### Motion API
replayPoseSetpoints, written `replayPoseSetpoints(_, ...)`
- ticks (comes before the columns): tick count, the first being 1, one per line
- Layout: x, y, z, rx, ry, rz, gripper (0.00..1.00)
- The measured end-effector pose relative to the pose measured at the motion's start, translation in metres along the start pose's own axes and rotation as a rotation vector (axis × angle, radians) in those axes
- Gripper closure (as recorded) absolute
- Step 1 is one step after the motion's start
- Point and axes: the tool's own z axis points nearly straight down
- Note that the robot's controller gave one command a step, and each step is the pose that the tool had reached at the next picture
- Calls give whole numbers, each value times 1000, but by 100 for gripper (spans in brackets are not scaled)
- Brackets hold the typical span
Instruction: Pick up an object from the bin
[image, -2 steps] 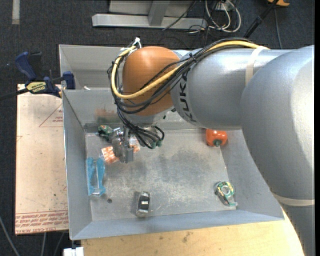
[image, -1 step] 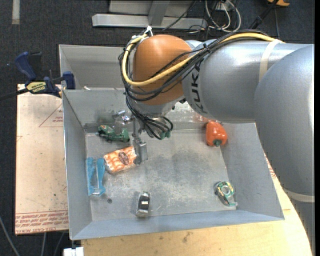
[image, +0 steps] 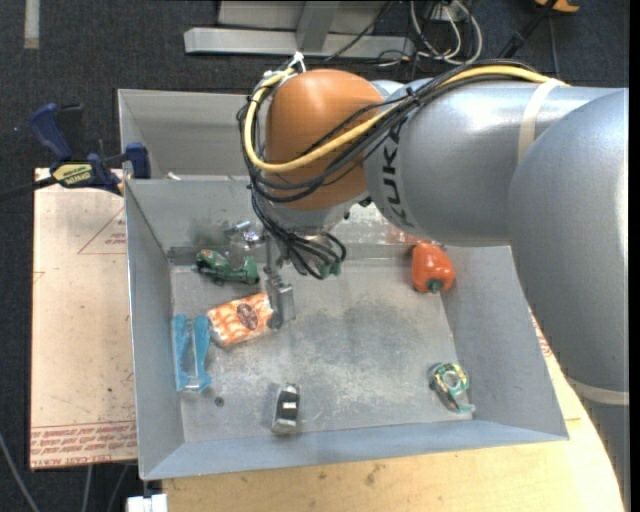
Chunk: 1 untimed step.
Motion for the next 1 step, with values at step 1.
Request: replayPoseSetpoints(1,25,33,48,1,-3,-61,0)
